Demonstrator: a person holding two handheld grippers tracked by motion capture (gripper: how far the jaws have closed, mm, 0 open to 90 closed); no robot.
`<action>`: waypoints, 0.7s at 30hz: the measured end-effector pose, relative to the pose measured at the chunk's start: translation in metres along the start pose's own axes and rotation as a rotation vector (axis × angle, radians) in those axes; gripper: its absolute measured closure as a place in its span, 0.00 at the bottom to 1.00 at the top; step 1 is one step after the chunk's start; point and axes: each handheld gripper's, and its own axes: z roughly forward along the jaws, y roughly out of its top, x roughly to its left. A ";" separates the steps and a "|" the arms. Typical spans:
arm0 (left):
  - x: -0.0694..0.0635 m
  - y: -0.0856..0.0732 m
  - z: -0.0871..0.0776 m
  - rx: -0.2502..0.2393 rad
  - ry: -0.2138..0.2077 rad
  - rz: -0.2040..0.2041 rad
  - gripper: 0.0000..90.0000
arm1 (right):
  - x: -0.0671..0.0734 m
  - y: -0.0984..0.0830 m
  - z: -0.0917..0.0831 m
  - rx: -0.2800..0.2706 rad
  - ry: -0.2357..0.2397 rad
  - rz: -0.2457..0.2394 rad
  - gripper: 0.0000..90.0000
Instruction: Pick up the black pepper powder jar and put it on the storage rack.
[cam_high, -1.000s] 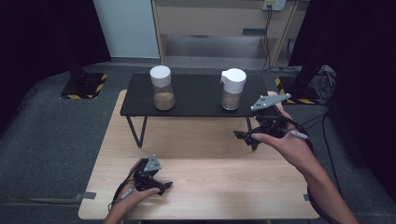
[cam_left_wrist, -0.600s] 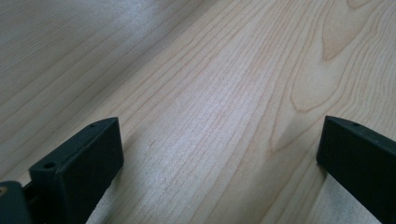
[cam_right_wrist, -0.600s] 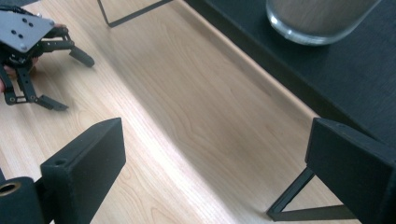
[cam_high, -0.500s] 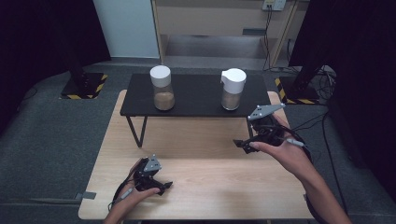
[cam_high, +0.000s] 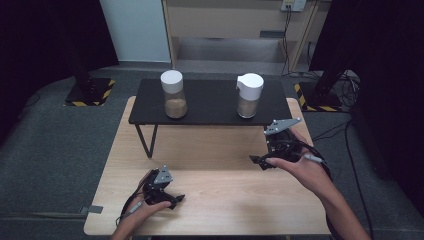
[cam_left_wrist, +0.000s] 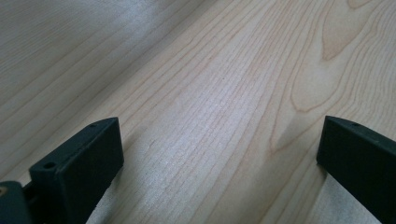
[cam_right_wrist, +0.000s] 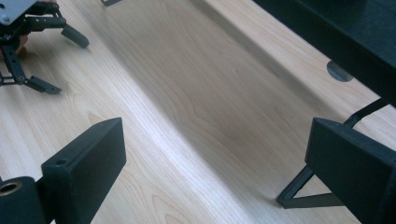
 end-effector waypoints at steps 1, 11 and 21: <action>0.000 0.000 0.000 0.000 0.000 0.000 0.00 | 0.000 -0.001 0.001 0.000 0.002 -0.002 0.07; 0.000 0.000 0.000 0.000 0.000 0.000 0.00 | 0.001 -0.008 0.012 0.026 0.012 -0.001 0.07; 0.000 0.000 0.000 0.000 0.000 0.000 0.00 | 0.001 -0.018 0.022 0.044 0.019 0.004 0.07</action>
